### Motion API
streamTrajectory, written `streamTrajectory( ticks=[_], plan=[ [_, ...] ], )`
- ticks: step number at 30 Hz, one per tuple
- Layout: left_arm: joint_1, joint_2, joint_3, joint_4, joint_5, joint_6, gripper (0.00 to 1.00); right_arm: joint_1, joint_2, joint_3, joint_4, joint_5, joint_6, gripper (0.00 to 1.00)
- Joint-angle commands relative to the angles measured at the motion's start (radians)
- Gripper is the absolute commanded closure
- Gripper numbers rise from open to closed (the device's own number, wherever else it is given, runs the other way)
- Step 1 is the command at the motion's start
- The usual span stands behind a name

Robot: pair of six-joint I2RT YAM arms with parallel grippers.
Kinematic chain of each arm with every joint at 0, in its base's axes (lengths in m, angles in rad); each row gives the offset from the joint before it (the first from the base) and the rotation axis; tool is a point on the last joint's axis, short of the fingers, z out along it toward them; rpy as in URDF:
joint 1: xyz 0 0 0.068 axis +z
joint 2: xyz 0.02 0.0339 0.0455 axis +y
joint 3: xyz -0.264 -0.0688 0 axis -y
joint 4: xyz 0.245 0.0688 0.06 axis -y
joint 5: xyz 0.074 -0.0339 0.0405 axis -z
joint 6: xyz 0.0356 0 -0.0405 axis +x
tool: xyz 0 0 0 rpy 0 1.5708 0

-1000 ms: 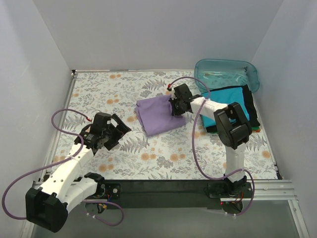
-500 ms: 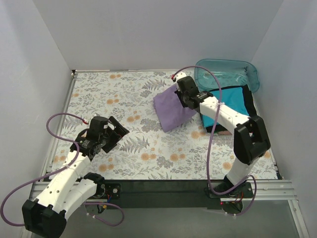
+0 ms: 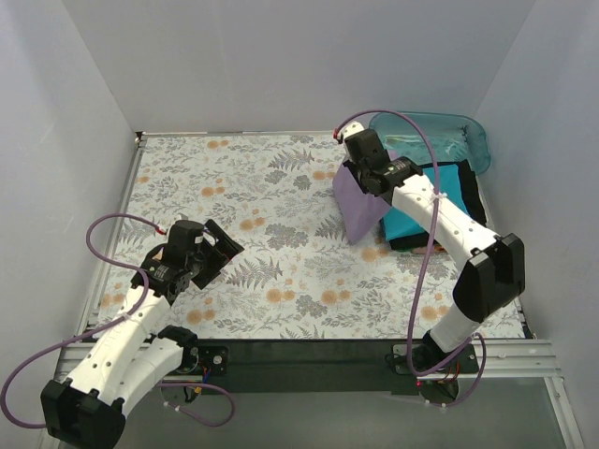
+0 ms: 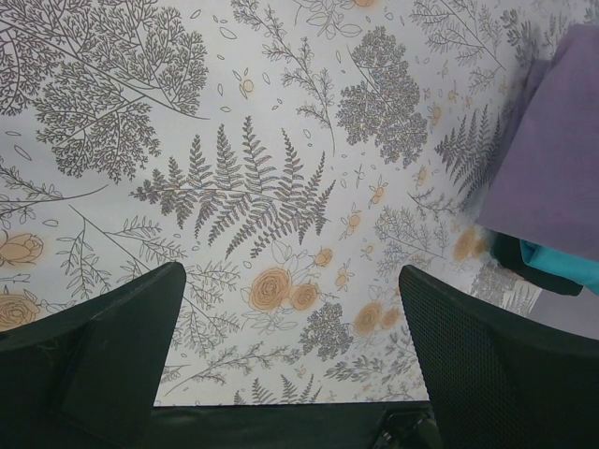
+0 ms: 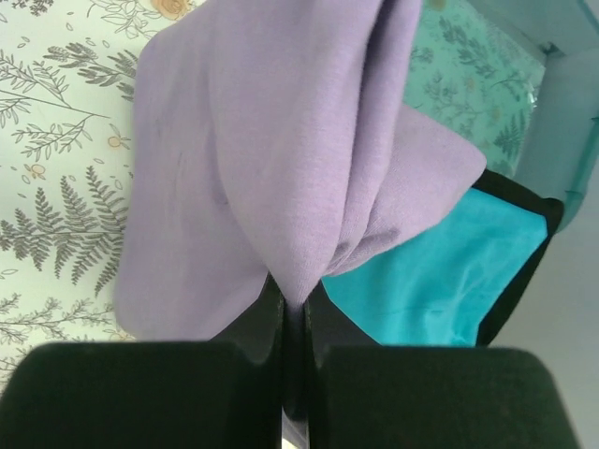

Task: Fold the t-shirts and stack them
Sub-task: Neatly place the folded tshirt to the corner

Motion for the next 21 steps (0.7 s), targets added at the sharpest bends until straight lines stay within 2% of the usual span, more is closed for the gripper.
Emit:
streamTrajectory(
  ticks=[1,5,14,21],
  plan=[
    [0.004,0.004,0.006,0.004,-0.011,0.018,0.02,-0.018,-0.056,0.087,-0.044,0.022,-0.068,0.99],
    [0.004,0.007,0.004,0.01,-0.007,0.021,0.02,-0.065,-0.093,0.105,-0.083,-0.046,-0.098,0.99],
    [0.004,0.011,0.009,0.016,-0.007,0.027,0.02,-0.277,-0.156,0.093,-0.146,-0.261,-0.126,0.99],
    [0.004,0.021,0.01,0.01,-0.008,0.027,0.02,-0.548,-0.144,0.062,-0.15,-0.431,-0.148,0.99]
  ],
)
